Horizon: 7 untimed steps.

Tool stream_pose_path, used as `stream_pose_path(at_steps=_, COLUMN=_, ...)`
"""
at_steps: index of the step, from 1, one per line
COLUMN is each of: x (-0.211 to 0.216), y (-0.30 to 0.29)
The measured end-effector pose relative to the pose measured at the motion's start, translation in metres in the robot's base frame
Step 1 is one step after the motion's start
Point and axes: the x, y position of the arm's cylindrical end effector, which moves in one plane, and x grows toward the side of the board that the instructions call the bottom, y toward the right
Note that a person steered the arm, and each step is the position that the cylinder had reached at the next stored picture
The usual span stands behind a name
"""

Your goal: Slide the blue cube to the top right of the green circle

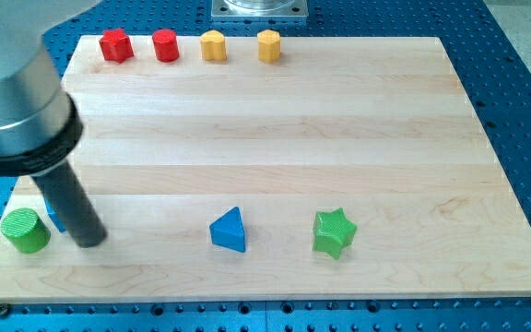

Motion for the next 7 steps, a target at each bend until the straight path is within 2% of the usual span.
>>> stream_pose_path(at_steps=2, x=-0.028, y=-0.032)
stream_pose_path(at_steps=3, x=-0.051, y=0.019)
stream_pose_path(at_steps=4, x=-0.063, y=0.008)
stream_pose_path(at_steps=5, x=-0.057, y=-0.015)
stream_pose_path(at_steps=6, x=-0.057, y=-0.014)
stream_pose_path(at_steps=7, x=-0.085, y=0.045)
